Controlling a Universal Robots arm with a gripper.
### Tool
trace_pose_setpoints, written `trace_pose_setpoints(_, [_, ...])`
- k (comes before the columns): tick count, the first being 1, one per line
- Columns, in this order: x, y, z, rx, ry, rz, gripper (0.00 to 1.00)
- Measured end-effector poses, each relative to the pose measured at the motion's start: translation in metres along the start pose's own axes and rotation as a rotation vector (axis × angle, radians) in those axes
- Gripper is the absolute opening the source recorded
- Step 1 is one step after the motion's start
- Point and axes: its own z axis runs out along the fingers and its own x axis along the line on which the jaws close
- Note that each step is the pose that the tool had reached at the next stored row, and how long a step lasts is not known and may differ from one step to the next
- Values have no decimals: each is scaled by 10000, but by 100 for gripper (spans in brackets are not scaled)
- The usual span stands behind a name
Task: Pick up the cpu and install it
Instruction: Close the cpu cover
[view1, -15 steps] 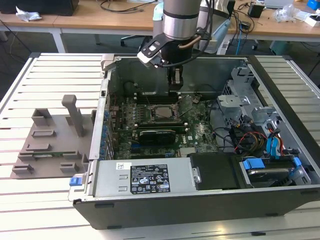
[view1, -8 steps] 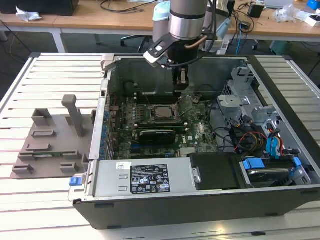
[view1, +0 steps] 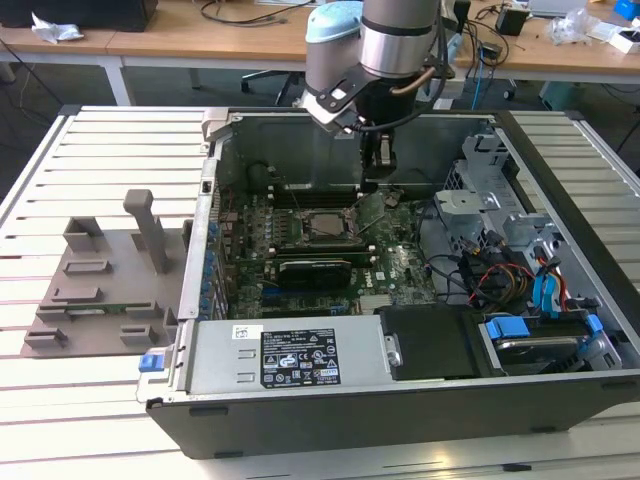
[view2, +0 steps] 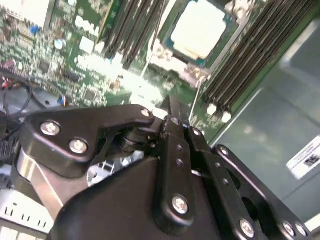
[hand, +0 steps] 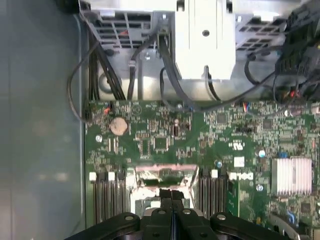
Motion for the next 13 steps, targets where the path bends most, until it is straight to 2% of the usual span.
trace_pose_setpoints(2, [1, 108, -1, 143, 24, -8, 11])
trace_pose_setpoints(6, [4, 234, 8, 369, 161, -24, 11])
trace_pose_setpoints(8, [6, 286, 24, 450, 162, -28, 11])
trace_pose_setpoints(10, [10, 371, 64, 564, 159, -37, 11])
trace_pose_setpoints(13, [20, 436, 122, 673, 159, -51, 11])
